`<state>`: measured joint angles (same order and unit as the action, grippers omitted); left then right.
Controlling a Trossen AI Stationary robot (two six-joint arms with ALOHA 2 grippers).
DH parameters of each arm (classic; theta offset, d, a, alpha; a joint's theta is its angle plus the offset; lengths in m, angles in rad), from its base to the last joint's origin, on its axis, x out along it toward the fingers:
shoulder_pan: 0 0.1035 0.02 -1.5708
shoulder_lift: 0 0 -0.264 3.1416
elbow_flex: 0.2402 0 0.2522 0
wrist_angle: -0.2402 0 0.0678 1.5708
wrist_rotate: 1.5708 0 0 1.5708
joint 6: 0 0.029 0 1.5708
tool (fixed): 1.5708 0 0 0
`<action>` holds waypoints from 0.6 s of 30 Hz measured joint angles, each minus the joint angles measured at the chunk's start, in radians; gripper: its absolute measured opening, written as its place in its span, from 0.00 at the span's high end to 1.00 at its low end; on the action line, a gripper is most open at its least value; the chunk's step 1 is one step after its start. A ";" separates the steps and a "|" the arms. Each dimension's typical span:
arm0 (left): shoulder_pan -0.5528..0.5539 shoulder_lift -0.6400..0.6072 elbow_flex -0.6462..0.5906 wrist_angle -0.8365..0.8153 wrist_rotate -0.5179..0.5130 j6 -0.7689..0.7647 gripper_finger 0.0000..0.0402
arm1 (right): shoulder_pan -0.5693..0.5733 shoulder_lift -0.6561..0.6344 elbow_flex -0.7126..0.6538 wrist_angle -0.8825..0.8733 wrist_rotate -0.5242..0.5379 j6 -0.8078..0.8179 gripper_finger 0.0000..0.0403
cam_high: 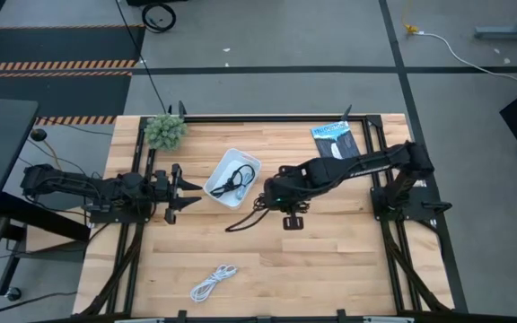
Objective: Pick and place USB-C Cables
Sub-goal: Put the black charger cable into the white bin
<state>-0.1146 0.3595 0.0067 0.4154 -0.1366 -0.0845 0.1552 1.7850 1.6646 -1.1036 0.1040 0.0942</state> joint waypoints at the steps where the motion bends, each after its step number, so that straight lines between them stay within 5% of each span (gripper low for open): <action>1: 0.000 0.000 0.000 0.000 -0.001 0.000 0.61 | -0.007 0.009 0.000 0.012 -0.005 -0.013 0.87; 18: 0.000 0.000 0.000 0.000 -0.001 0.000 0.61 | -0.084 0.091 0.001 0.237 -0.029 -0.159 0.87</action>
<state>-0.1146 0.3592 0.0069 0.4158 -0.1371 -0.0845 0.0710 1.8765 1.6654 -0.8671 0.0750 -0.0645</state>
